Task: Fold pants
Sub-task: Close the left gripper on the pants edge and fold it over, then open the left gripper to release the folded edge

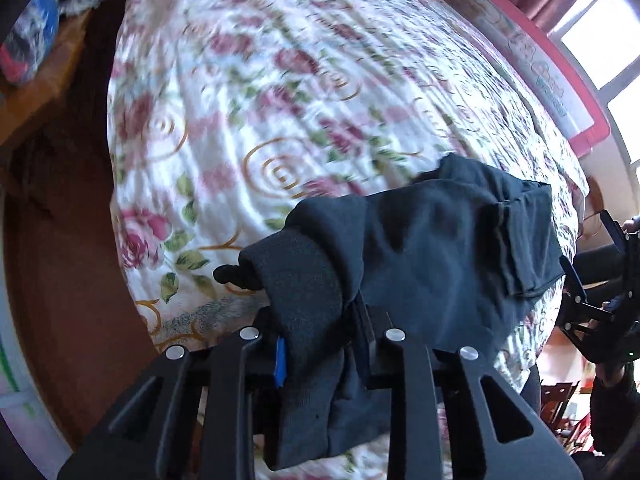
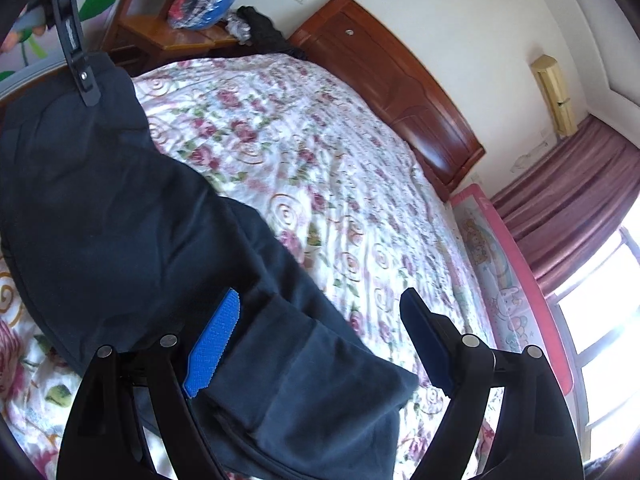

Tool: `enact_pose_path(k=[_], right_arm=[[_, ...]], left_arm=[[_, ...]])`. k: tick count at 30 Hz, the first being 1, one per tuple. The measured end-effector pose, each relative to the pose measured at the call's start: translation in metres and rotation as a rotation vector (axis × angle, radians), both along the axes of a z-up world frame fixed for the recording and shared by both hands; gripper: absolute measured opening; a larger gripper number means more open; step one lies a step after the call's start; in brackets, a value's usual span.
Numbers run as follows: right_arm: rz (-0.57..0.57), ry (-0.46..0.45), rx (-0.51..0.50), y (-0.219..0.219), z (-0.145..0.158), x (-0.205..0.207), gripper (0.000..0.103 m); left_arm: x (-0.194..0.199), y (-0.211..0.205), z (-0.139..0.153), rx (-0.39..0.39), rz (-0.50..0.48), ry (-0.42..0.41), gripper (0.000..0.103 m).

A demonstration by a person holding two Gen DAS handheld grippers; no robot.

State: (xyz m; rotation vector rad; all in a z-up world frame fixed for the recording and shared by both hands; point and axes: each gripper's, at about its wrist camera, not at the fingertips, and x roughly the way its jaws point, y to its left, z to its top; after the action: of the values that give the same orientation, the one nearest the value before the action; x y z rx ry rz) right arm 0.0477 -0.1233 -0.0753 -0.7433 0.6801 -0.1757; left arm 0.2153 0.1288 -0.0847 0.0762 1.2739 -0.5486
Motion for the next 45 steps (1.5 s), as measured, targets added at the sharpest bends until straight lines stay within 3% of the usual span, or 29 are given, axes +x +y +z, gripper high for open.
enact_pose_path(k=[7,10,14,17,25,26,27,28,29,32,34,36,38,40,41,45], right_arm=[[-0.102,-0.067,0.077,-0.059,0.022,-0.014,0.082],[-0.171,-0.11,0.114,-0.099,0.034,-0.024,0.082],[-0.254,-0.147,0.155,-0.148,0.045,-0.044,0.082],[-0.316,-0.162,0.213,-0.186,0.052,-0.066,0.082],[-0.388,-0.178,0.228,-0.245,0.054,-0.103,0.082],[-0.392,-0.179,0.232,-0.248,0.054,-0.106,0.082],[-0.396,-0.18,0.234,-0.253,0.053,-0.108,0.082],[-0.399,-0.181,0.233,-0.255,0.052,-0.109,0.082],[-0.406,-0.179,0.238,-0.259,0.05,-0.109,0.082],[-0.422,-0.167,0.257,-0.268,0.042,-0.108,0.082],[-0.428,-0.161,0.267,-0.27,0.035,-0.107,0.082],[-0.415,-0.119,0.31,-0.272,0.028,-0.106,0.082],[-0.391,-0.084,0.4,-0.273,0.016,-0.101,0.082],[-0.356,-0.017,0.532,-0.276,0.001,-0.09,0.082],[-0.359,0.011,0.601,-0.278,-0.008,-0.082,0.082],[-0.375,0.081,0.792,-0.284,-0.028,-0.058,0.082]], left_arm=[[-0.035,-0.078,0.072,0.04,-0.015,-0.009,0.02],[-0.056,-0.136,0.098,0.066,-0.068,-0.048,0.02],[-0.075,-0.218,0.116,0.041,-0.108,-0.063,0.02],[-0.082,-0.269,0.112,0.017,-0.12,-0.047,0.02],[-0.106,-0.39,0.077,0.003,-0.162,-0.005,0.02],[-0.108,-0.404,0.072,-0.004,-0.161,-0.004,0.019],[-0.109,-0.414,0.068,-0.023,-0.167,0.002,0.007],[-0.11,-0.426,0.066,-0.038,-0.172,0.001,0.006],[-0.112,-0.447,0.066,0.005,-0.185,-0.056,0.005],[-0.108,-0.474,0.048,-0.031,-0.183,0.034,0.005],[-0.114,-0.487,0.046,-0.009,-0.217,-0.02,0.006],[-0.116,-0.489,0.045,-0.007,-0.241,-0.018,0.006],[-0.113,-0.474,0.054,-0.027,-0.248,-0.053,0.018],[-0.11,-0.448,0.063,-0.011,-0.24,-0.09,0.08],[-0.11,-0.435,0.067,-0.001,-0.228,-0.126,0.087],[-0.115,-0.359,0.077,0.139,-0.186,-0.31,0.096]])
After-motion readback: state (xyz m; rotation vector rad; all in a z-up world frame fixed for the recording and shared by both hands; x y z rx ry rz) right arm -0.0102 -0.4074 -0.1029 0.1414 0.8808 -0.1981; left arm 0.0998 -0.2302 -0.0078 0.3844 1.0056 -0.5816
